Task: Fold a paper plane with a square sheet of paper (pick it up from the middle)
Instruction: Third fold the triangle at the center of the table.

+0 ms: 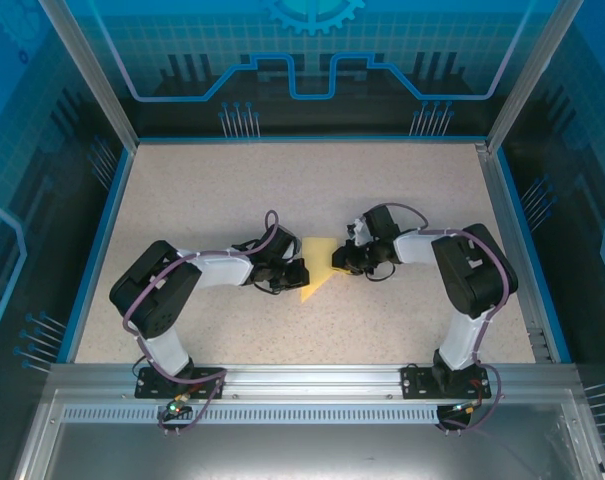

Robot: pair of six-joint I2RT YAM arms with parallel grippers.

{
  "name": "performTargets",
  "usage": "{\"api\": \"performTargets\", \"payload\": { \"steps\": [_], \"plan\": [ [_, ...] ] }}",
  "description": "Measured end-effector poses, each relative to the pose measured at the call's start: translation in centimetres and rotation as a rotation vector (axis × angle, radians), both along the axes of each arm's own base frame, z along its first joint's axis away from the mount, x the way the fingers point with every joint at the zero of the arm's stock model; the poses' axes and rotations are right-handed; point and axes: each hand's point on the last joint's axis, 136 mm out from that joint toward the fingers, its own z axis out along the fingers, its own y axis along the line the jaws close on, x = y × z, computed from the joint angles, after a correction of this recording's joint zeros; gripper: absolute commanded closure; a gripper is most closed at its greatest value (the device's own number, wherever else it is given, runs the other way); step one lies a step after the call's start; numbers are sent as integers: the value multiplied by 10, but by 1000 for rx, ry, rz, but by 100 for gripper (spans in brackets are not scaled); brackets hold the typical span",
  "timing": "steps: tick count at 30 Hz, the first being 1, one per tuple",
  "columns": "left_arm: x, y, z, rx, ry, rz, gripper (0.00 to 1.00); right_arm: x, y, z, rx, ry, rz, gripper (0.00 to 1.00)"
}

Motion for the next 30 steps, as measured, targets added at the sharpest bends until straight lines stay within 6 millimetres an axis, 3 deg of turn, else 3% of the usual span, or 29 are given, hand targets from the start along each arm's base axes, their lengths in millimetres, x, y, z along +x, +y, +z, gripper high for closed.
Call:
{"api": "performTargets", "payload": {
  "steps": [8, 17, 30],
  "plan": [
    [3, -1, 18, -5, -22, -5, 86, 1, -7, 19, -24, -52, 0, 67],
    [21, -5, 40, 5, -93, -14, 88, -7, -11, 8, -33, -22, -4, 63],
    [23, 7, 10, 92, -46, -9, 91, -9, -8, 5, -22, -8, 3, 63]
  ]
}}
